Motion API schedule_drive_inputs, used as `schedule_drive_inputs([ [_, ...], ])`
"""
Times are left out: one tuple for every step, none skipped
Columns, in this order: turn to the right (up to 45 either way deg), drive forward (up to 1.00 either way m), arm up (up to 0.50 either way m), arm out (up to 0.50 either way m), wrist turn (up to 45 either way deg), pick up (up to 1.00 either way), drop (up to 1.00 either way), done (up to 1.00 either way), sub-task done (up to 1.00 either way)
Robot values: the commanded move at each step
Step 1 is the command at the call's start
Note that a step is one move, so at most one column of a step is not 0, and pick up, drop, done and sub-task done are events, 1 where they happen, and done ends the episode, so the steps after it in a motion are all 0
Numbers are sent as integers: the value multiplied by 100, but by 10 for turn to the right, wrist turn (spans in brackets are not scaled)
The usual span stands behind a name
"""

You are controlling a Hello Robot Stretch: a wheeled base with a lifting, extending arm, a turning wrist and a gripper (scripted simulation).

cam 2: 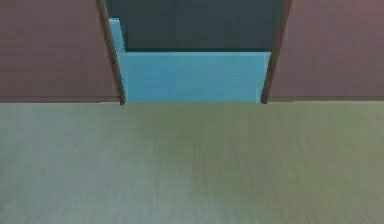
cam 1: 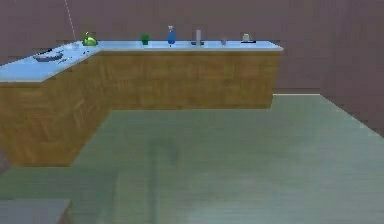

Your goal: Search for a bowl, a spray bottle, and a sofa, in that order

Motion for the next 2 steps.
schedule_drive_inputs([
  [0, 95, 0, 0, 0, 0, 0, 0, 0],
  [-300, 0, 0, 0, 0, 0, 0, 0, 0],
])
